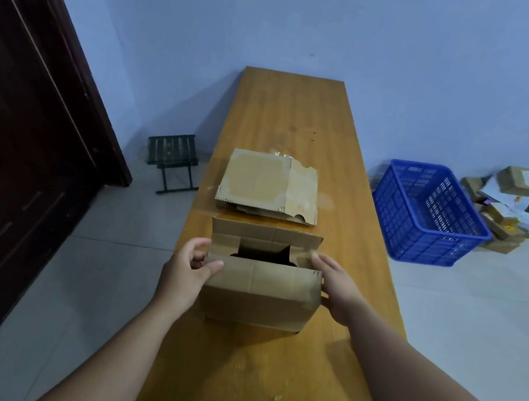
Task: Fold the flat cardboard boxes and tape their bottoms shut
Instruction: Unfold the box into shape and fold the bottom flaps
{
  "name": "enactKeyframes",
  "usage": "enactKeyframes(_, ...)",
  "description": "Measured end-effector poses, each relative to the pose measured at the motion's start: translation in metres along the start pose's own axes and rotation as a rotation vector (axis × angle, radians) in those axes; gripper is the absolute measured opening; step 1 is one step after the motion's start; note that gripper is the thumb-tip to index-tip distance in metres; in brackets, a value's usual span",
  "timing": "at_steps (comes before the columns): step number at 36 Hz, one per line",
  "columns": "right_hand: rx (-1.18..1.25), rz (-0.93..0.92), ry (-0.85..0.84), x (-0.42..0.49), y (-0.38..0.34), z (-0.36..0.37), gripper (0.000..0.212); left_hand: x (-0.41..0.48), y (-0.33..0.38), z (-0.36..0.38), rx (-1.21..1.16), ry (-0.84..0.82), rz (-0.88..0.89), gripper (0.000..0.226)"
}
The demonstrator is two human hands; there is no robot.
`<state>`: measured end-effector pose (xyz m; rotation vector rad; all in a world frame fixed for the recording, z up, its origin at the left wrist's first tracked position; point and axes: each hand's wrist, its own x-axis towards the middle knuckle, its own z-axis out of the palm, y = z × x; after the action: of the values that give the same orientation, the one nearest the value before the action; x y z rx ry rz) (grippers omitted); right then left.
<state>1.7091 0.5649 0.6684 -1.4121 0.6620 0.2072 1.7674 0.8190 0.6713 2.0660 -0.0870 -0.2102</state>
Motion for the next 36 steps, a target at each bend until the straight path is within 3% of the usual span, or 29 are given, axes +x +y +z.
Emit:
enactKeyframes(7, 0.114, -0.066, 0.057, -0.012, -0.011, 0.005, 0.059, -0.001, 0.000, 0.013, 0.068, 0.088, -0.026, 0.060)
enactKeyframes(13, 0.026, -0.176, 0.133, -0.014, -0.017, 0.018, 0.051, -0.002, 0.000, 0.018, -0.123, 0.050, -0.145, 0.061)
enactKeyframes(17, -0.041, -0.135, 0.087, -0.007, -0.005, 0.013, 0.022, -0.003, 0.003, 0.020, -0.202, 0.025, -0.159, 0.064)
enactKeyframes(21, -0.001, 0.012, 0.037, -0.004, 0.005, 0.010, 0.064, -0.005, 0.001, 0.017, -0.075, -0.025, -0.082, 0.065)
enactKeyframes(25, -0.114, 0.130, -0.022, -0.001, 0.009, 0.006, 0.073, -0.002, -0.003, 0.015, 0.059, -0.179, -0.044, 0.050)
enactKeyframes(29, -0.102, 0.240, -0.122, -0.005, -0.001, 0.004, 0.069, -0.001, 0.003, 0.012, -0.176, -0.277, -0.222, 0.044)
enactKeyframes(36, -0.014, 0.228, -0.196, -0.010, -0.004, -0.002, 0.040, 0.017, 0.019, -0.003, -0.381, -0.368, -0.452, 0.075)
